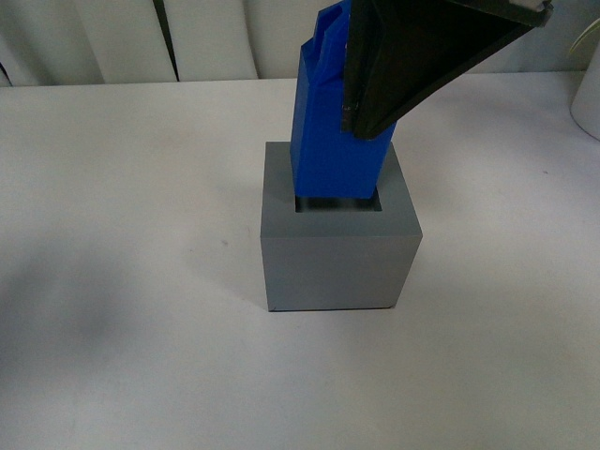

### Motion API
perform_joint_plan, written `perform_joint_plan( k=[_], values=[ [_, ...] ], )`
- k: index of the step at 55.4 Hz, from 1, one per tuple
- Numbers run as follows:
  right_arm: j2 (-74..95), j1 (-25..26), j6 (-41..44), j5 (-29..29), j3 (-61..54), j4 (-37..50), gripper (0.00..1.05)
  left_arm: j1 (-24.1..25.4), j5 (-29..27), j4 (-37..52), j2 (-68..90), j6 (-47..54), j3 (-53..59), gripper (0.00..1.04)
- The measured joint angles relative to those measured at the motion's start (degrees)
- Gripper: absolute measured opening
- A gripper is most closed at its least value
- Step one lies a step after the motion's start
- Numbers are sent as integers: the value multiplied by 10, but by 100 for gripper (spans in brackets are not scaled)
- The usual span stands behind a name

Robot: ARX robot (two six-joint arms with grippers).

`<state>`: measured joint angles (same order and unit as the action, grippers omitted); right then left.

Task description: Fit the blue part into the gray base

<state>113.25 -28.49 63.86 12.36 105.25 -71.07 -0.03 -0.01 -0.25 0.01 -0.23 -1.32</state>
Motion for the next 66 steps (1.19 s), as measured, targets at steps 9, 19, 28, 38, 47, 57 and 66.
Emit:
perform_joint_plan(
  k=[9, 19, 28, 38, 47, 57, 66],
  values=[
    [-1, 0, 3, -1, -7, 0, 47, 0, 0, 0, 0, 0, 0, 99],
    [-2, 1, 7, -3, -15, 0, 47, 0, 0, 0, 0, 0, 0, 99],
    [-6, 1, 9, -6, -21, 2, 47, 0, 0, 0, 0, 0, 0, 99],
    [-9, 2, 9, -6, -28, 16, 47, 0, 0, 0, 0, 0, 0, 99],
    [-9, 2, 9, -6, -30, 17, 47, 0, 0, 0, 0, 0, 0, 99],
    [-9, 2, 14, -9, -30, 8, 47, 0, 0, 0, 0, 0, 0, 99],
    [-9, 1, 18, -11, -36, 12, 47, 0, 0, 0, 0, 0, 0, 99]
  ],
)
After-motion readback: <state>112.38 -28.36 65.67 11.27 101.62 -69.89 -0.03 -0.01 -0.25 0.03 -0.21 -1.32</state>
